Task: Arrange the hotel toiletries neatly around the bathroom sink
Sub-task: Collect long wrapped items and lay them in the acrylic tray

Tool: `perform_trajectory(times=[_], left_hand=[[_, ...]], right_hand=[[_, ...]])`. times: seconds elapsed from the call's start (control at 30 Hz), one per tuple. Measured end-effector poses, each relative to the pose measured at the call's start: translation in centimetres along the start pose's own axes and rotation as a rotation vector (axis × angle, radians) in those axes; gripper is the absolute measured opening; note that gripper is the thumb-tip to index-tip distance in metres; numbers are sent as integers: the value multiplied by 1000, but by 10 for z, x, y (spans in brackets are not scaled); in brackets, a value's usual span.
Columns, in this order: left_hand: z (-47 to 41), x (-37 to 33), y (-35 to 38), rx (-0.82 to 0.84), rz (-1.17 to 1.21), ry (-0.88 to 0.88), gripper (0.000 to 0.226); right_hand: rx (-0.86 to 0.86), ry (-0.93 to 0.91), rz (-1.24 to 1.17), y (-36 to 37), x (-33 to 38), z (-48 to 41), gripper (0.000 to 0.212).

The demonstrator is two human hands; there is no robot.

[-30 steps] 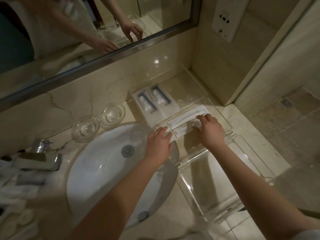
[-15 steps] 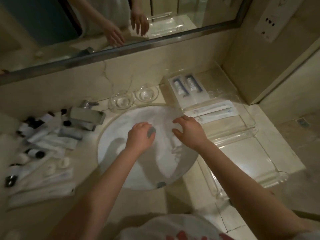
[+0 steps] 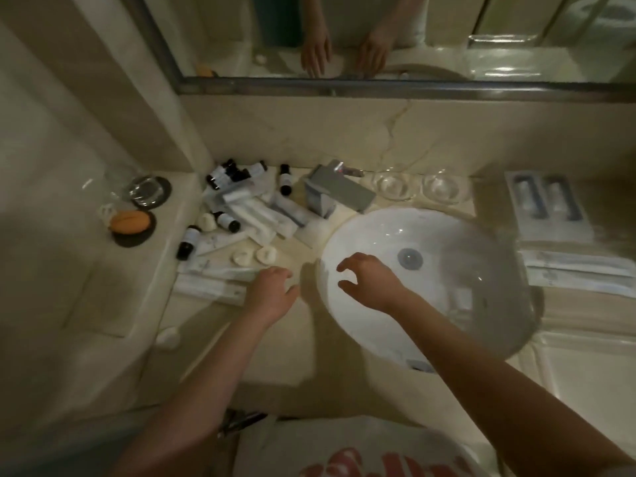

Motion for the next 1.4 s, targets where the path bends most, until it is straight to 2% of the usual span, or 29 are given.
perform_trajectory(times=[0.3, 0.4, 0.47, 0.67, 0.8, 0.9, 0.97, 1.0, 1.1, 1.17, 1.27, 1.33, 1.4], left_hand=[[10, 115, -31, -164, 14, -180, 36], [17, 133, -33, -221, -47, -202, 43], [18, 141, -30, -195, -66, -193, 46], [15, 149, -30, -156, -68, -154, 44], [14, 149, -31, -145, -30, -158, 45], [15, 146, -35, -137, 39, -191, 45], [17, 145, -39, -180, 76, -226, 44], [18, 143, -41, -214, 120, -241, 43], [25, 132, -49, -263, 428, -268, 45], [32, 115, -56, -232, 738, -268, 48], [40, 89, -67, -204, 1148, -232, 30], [42, 83, -75, -284, 1247, -170, 24], [45, 86, -85, -391, 1280, -156, 19]], right_hand=[[227, -90, 202, 48, 94, -74, 46], [141, -92, 348, 58, 114, -88, 45], [54, -90, 448, 63, 124, -97, 46], [78, 2, 485, 80, 138, -115, 48], [96, 59, 393, 87, 140, -119, 47], [169, 78, 193, 81, 138, -120, 50], [234, 24, 70, 76, 135, -117, 34], [238, -18, 25, 72, 133, -112, 24], [195, -128, -179, 61, 128, -95, 19], [136, -188, -364, 55, 128, -83, 27], [77, -289, -450, 48, 138, -72, 39], [98, -346, -455, 47, 148, -70, 40], [141, -376, -466, 47, 156, -71, 30]])
Point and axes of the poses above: each hand's wrist, its own z-axis away from the middle knuckle, its own y-axis out of the palm, x = y × z, the point moved 2 cm from there along -z, towards the middle knuckle, and after that the axes turned 8 degrees about x, right-handed, at the moved point
